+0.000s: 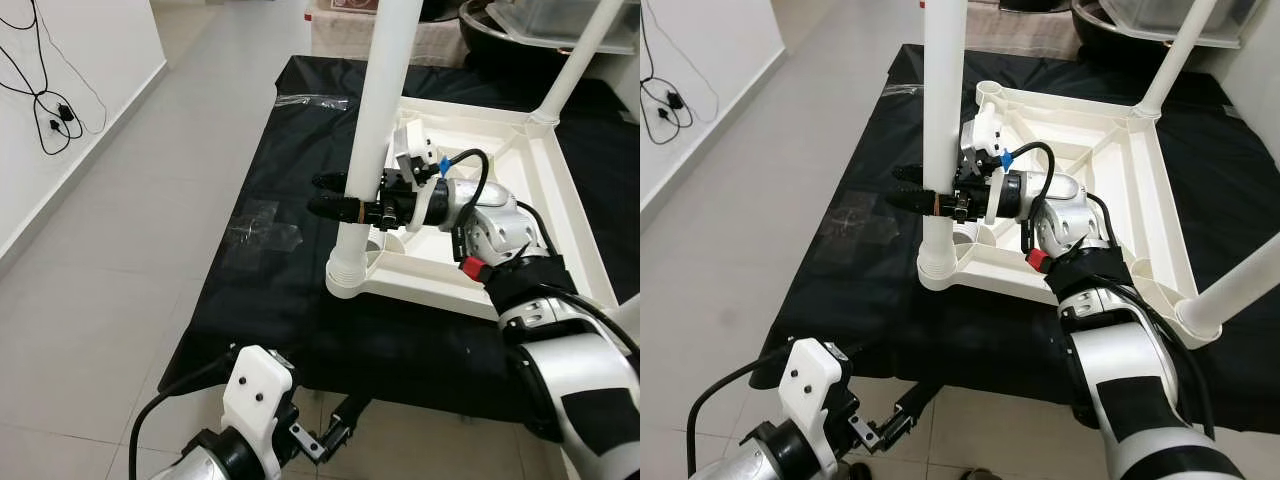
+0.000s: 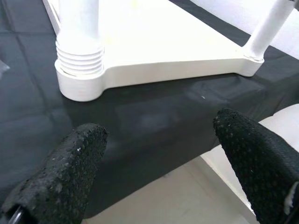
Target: Building children table
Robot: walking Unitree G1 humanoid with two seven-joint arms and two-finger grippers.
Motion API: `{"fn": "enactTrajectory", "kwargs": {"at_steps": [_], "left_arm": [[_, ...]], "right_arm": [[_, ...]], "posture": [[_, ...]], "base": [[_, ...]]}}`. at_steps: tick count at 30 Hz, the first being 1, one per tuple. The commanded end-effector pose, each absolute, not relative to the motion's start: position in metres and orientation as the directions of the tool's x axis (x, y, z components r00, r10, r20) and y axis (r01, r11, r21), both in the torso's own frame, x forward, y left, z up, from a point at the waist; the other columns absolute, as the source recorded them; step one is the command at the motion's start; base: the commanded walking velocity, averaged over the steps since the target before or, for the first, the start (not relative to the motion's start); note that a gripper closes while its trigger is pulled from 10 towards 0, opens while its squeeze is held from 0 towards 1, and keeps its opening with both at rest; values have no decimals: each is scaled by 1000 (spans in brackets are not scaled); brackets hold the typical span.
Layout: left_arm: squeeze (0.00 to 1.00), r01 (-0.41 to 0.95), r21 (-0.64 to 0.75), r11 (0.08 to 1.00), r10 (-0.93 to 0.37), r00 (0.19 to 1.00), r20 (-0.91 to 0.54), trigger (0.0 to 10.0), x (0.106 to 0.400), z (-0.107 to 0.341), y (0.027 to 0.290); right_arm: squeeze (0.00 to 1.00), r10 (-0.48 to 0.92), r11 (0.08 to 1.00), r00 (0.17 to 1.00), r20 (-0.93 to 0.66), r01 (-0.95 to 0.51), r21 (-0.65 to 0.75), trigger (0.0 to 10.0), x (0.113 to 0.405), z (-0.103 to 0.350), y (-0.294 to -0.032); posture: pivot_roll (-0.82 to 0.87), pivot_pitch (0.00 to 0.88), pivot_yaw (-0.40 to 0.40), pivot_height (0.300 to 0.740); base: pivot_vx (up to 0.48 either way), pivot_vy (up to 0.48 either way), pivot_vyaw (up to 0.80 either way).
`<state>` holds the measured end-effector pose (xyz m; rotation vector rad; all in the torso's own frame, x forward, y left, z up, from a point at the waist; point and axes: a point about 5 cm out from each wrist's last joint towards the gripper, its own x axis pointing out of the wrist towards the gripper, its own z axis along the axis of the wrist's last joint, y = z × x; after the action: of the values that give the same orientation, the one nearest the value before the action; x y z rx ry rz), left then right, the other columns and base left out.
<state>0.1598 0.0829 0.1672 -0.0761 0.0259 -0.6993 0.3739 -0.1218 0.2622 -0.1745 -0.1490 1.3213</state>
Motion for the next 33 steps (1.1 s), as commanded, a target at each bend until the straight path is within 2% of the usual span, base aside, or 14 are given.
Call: {"fn": "enactTrajectory", "kwargs": {"at_steps": [1,3,6,8,9,11,14,25,27,30,33], "left_arm": [[0,625,-75,777,-628,778,-20,10000,162,162,85],[0,620,-60,782,-622,783,-18,10000,166,162,88],[0,618,-55,784,-620,784,-17,10000,167,162,89],[0,611,-44,790,-612,791,-12,10000,171,163,91],[0,611,-44,790,-612,791,-12,10000,171,163,91],[0,607,-36,794,-607,794,-9,10000,174,164,94],[0,603,-27,797,-603,797,-7,10000,176,164,95],[0,597,-24,802,-597,802,-1,10000,179,164,95],[0,596,-27,803,-596,803,-3,10000,178,163,94],[0,596,-28,803,-596,803,-3,10000,178,163,94],[0,595,-25,803,-596,803,-2,10000,178,163,95]], "right_arm": [[0,948,303,311,-71,-947,-110,10000,375,228,-125],[0,933,350,356,-56,-932,-98,10000,375,224,-126],[0,926,367,374,-55,-925,-97,10000,376,222,-127],[0,896,439,443,-38,-894,-91,10000,377,219,-130],[0,896,439,443,-38,-894,-91,10000,377,219,-130],[0,868,493,496,-13,-865,-91,10000,377,217,-131],[0,856,514,517,-14,-853,-88,10000,375,214,-130],[0,783,619,622,-35,-783,-64,10000,373,202,-104],[0,738,671,673,-53,-740,-48,10000,377,199,-101],[0,713,696,697,-67,-716,-42,10000,378,197,-99],[0,626,775,775,-84,-631,-42,10000,381,195,-93]], "posture": [[146,198,-38,740],[143,198,-37,740],[142,199,-37,740],[137,201,-35,740],[137,201,-35,740],[137,201,-35,740],[137,202,-34,740],[131,209,-33,740],[132,210,-35,740],[132,210,-35,740],[133,208,-36,740]], "base": [[0,0,0],[0,0,0],[0,0,0],[0,0,0],[0,0,0],[0,0,0],[0,0,0],[0,0,0],[0,0,0],[0,0,0],[0,0,0]]}}
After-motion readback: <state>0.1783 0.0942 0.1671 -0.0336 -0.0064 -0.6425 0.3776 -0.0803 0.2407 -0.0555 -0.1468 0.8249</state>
